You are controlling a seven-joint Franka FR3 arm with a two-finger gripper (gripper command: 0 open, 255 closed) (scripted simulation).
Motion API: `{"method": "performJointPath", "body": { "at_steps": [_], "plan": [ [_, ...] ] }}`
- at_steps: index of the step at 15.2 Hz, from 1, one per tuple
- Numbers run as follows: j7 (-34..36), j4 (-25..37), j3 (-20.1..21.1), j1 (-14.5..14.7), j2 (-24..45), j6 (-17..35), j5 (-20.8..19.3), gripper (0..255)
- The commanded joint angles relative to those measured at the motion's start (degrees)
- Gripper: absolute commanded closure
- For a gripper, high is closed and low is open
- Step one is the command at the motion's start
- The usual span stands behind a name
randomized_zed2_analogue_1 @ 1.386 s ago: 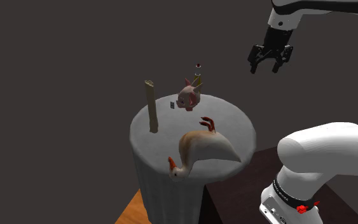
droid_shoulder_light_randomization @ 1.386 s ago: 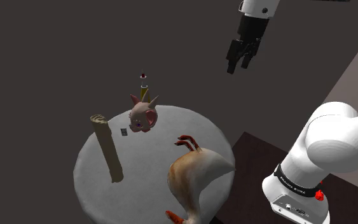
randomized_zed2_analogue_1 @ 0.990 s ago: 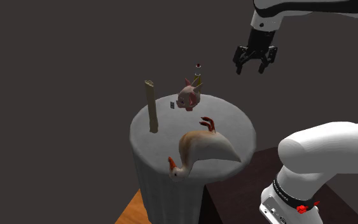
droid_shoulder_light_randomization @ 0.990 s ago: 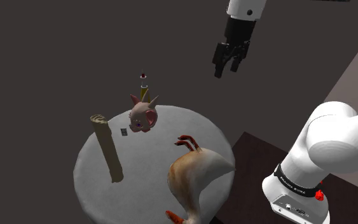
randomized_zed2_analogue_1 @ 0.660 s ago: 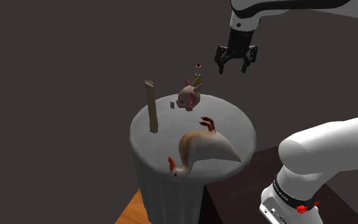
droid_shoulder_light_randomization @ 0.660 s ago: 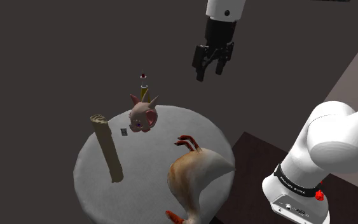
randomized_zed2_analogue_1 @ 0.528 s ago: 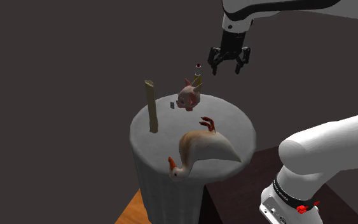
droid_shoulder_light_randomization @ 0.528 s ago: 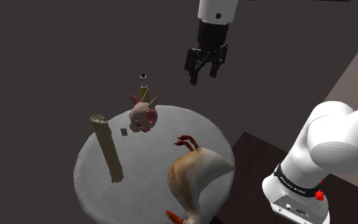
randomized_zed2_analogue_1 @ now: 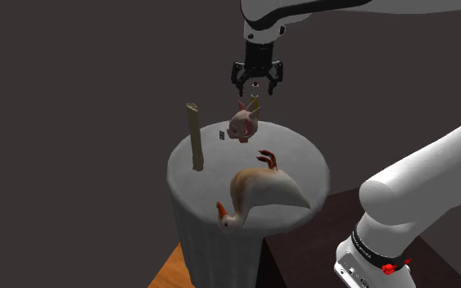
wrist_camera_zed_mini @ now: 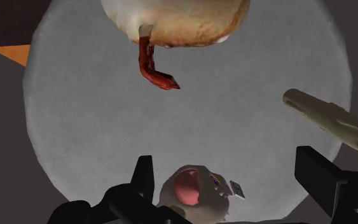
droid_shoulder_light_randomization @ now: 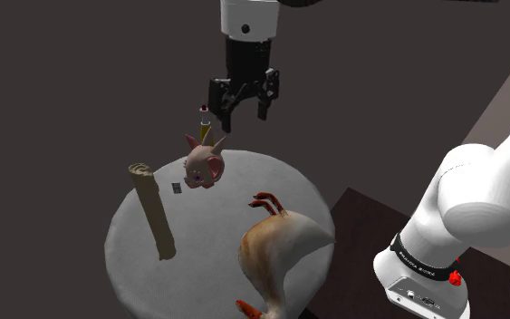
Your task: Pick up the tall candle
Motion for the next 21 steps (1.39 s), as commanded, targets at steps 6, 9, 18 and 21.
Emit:
{"method": "performJointPath", "body": {
  "at_steps": [6, 9, 18, 21],
  "plan": [
    [11.5, 12.9, 7.2, 1.2, 14.6, 0.2, -4.8, 0],
    [16.7, 19.9, 9.6, 2.6, 21.9, -0.8, -8.5, 0],
    [26.2, 37.1, 11.5, 9.3, 39.0, -4.6, -17.5, 0],
    [26.4, 34.8, 11.4, 9.0, 39.0, -2.3, -17.6, 0]
  ]
}}
